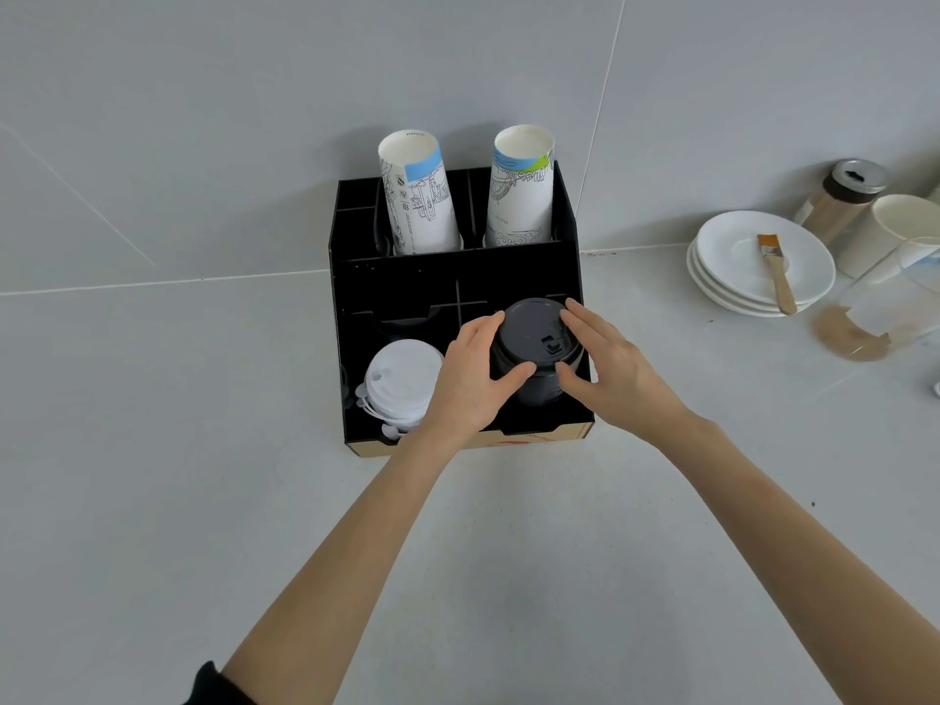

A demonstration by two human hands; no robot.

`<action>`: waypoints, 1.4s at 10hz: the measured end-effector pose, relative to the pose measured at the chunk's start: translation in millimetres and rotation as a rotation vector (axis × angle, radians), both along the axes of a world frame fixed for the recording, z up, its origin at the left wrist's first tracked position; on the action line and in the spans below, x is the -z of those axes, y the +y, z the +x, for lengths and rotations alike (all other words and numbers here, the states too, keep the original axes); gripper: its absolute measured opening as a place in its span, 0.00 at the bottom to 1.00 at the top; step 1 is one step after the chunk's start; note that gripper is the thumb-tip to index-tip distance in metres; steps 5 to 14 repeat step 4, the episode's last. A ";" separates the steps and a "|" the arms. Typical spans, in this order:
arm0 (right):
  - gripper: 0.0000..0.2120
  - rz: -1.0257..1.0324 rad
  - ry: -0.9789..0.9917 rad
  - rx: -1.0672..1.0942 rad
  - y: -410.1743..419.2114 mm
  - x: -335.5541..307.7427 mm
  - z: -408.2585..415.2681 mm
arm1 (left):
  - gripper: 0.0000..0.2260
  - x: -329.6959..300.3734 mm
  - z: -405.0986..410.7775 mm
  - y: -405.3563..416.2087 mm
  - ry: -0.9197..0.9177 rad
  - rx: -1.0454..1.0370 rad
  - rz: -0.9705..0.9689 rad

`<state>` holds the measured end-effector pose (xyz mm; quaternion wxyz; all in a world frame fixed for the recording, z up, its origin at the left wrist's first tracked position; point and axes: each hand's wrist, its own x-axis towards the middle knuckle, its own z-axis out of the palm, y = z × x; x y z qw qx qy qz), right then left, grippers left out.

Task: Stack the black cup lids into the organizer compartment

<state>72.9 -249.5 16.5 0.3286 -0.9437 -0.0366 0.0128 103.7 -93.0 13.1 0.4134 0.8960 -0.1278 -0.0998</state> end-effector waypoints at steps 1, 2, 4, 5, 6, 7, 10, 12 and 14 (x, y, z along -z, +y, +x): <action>0.26 0.001 0.009 0.016 2.5 -0.3 -2.0 | 0.29 -3.1 0.1 1.5 0.011 0.024 0.015; 0.27 -0.016 0.028 0.022 6.0 -3.9 -8.0 | 0.33 -10.1 -2.0 4.3 0.033 0.063 0.042; 0.30 -0.243 -0.003 0.014 13.2 -22.2 -8.4 | 0.34 -28.4 -1.3 12.6 -0.109 0.010 0.195; 0.30 -0.243 -0.003 0.014 13.2 -22.2 -8.4 | 0.34 -28.4 -1.3 12.6 -0.109 0.010 0.195; 0.30 -0.243 -0.003 0.014 13.2 -22.2 -8.4 | 0.34 -28.4 -1.3 12.6 -0.109 0.010 0.195; 0.30 -0.243 -0.003 0.014 13.2 -22.2 -8.4 | 0.34 -28.4 -1.3 12.6 -0.109 0.010 0.195; 0.30 -0.243 -0.003 0.014 13.2 -22.2 -8.4 | 0.34 -28.4 -1.3 12.6 -0.109 0.010 0.195; 0.30 -0.243 -0.003 0.014 13.2 -22.2 -8.4 | 0.34 -28.4 -1.3 12.6 -0.109 0.010 0.195; 0.30 -0.243 -0.003 0.014 13.2 -22.2 -8.4 | 0.34 -28.4 -1.3 12.6 -0.109 0.010 0.195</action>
